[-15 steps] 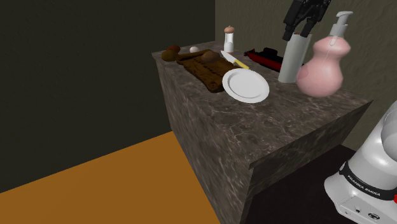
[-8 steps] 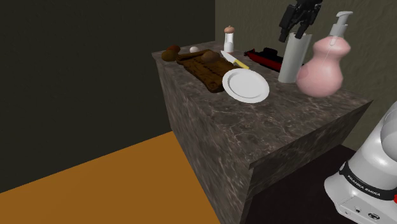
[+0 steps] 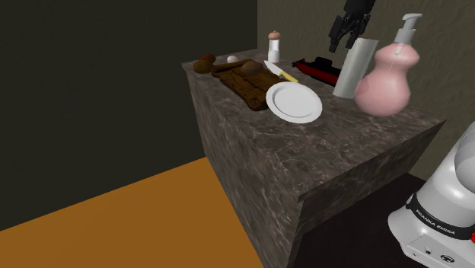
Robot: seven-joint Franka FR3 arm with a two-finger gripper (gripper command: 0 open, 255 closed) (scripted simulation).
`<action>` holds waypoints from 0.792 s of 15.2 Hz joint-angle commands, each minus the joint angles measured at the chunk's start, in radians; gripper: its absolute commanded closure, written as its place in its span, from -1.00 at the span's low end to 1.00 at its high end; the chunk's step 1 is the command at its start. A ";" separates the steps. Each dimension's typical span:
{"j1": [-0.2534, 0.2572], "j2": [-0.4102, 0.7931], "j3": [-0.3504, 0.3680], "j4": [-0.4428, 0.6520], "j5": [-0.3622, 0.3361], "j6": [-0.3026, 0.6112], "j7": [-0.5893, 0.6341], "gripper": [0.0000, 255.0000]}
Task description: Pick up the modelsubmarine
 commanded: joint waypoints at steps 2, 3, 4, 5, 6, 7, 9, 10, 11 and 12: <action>-0.001 0.094 -0.053 0.053 0.009 0.036 -0.064 -1.00; 0.000 0.128 -0.071 0.075 0.016 0.045 -0.086 -1.00; 0.000 0.163 -0.088 0.098 0.024 0.054 -0.109 -1.00; -0.001 0.199 -0.105 0.123 0.034 0.062 -0.133 -1.00; -0.001 0.235 -0.122 0.148 0.046 0.068 -0.156 -1.00; -0.003 0.273 -0.139 0.175 0.060 0.074 -0.181 -1.00; -0.007 0.350 -0.169 0.234 0.092 0.082 -0.231 -1.00; -0.011 0.390 -0.184 0.265 0.111 0.084 -0.257 -1.00; -0.016 0.431 -0.197 0.298 0.131 0.085 -0.283 -1.00; -0.023 0.473 -0.208 0.332 0.152 0.084 -0.308 -1.00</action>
